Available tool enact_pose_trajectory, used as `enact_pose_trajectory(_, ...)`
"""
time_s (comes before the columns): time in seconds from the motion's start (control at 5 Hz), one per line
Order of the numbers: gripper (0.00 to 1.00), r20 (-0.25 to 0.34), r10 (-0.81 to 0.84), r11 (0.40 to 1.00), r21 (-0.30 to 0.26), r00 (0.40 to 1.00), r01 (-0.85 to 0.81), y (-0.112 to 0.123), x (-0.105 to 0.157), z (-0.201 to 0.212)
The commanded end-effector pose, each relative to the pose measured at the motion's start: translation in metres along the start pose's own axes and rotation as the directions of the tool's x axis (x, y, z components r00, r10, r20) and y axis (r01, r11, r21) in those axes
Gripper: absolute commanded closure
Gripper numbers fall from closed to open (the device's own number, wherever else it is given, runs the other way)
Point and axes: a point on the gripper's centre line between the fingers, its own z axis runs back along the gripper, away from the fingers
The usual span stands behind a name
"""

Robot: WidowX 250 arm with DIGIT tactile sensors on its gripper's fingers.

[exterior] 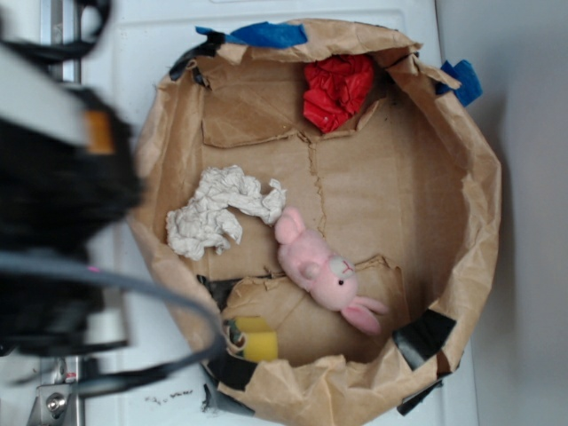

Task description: Grab the red paper.

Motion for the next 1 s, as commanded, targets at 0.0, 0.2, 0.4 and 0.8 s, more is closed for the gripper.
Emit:
enact_pose_trajectory(0.0, 0.00, 0.176, 0.310, 0.951, -0.042, 0.934, -0.307, 0.022, 0.042, -0.021)
enact_pose_trajectory(0.2, 0.00, 0.233, 0.409, 0.906, 0.009, 0.882, -0.423, 0.042, 0.046, -0.037)
enact_pose_trajectory(0.4, 0.00, 0.233, 0.409, 0.906, 0.009, 0.882, -0.423, 0.042, 0.046, -0.037)
enact_pose_trajectory(0.8, 0.00, 0.233, 0.409, 0.906, 0.009, 0.882, -0.423, 0.042, 0.046, -0.037)
